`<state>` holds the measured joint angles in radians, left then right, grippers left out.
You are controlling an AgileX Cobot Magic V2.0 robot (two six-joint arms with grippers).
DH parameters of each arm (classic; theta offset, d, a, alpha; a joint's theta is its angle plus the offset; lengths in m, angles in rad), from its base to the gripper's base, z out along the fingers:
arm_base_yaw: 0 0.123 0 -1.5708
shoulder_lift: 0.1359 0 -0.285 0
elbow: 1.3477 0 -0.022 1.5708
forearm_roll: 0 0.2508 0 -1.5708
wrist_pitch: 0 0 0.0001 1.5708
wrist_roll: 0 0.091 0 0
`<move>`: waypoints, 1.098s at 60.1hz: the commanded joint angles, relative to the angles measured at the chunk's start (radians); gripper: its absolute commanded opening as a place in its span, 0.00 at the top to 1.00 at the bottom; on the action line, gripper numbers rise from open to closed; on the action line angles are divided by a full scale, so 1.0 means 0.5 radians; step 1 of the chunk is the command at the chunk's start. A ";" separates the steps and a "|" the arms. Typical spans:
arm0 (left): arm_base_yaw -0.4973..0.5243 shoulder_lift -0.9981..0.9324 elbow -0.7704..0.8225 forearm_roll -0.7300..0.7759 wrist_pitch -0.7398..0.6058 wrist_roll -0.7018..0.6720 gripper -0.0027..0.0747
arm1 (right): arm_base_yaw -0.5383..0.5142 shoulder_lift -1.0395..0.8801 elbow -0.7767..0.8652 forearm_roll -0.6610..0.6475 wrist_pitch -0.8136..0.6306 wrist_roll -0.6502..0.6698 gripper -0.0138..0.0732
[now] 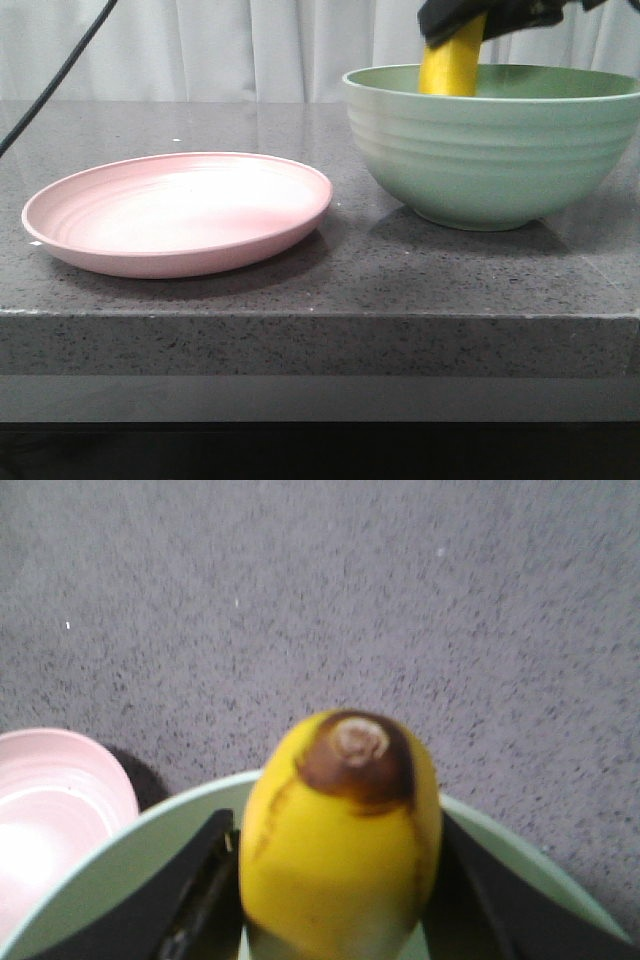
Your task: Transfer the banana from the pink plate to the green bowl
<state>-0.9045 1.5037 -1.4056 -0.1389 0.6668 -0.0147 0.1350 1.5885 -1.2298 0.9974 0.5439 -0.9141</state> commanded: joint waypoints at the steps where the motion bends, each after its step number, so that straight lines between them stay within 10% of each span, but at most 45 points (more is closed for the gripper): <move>1: -0.014 -0.078 -0.067 -0.023 -0.118 0.001 0.23 | -0.001 -0.058 -0.077 0.056 -0.025 -0.015 0.63; 27: -0.014 -0.078 -0.067 -0.023 -0.116 0.001 0.23 | -0.001 -0.054 -0.077 0.056 -0.016 -0.015 0.34; 66: 0.205 -0.218 -0.094 0.242 -0.114 -0.059 0.23 | -0.161 -0.569 -0.043 -0.144 0.097 0.056 0.34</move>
<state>-0.8521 1.4734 -1.4158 -0.0537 0.6734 -0.0231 0.0804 1.4111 -1.2335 0.9029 0.6122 -0.8916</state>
